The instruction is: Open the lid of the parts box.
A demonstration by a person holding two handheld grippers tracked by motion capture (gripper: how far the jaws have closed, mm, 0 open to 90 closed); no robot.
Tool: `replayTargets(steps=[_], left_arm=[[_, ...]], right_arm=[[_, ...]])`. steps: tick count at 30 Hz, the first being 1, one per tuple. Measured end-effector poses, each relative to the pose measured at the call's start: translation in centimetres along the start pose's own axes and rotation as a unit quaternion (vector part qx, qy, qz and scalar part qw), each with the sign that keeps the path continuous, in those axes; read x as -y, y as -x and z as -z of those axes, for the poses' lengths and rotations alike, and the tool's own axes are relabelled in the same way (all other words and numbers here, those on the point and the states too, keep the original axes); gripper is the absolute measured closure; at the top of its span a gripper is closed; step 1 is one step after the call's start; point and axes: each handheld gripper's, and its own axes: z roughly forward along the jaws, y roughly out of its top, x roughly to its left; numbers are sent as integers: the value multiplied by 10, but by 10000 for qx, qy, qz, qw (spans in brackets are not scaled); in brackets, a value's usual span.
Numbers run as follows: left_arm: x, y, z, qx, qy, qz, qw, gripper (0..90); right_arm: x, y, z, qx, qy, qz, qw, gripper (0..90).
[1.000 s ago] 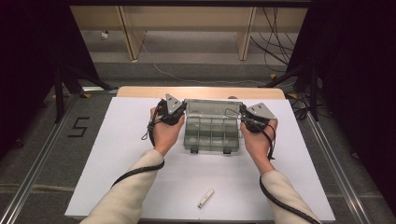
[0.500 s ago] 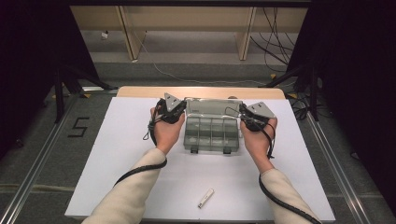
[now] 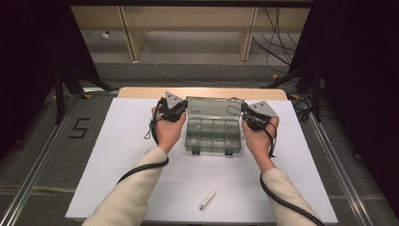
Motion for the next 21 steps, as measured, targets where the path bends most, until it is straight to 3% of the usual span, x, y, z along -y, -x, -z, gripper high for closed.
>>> replayTargets(steps=[21], left_arm=[[-4,-6,-9,68,8,76,9999,867]], right_arm=[[-2,4,-10,-23,14,-151,9999,863]])
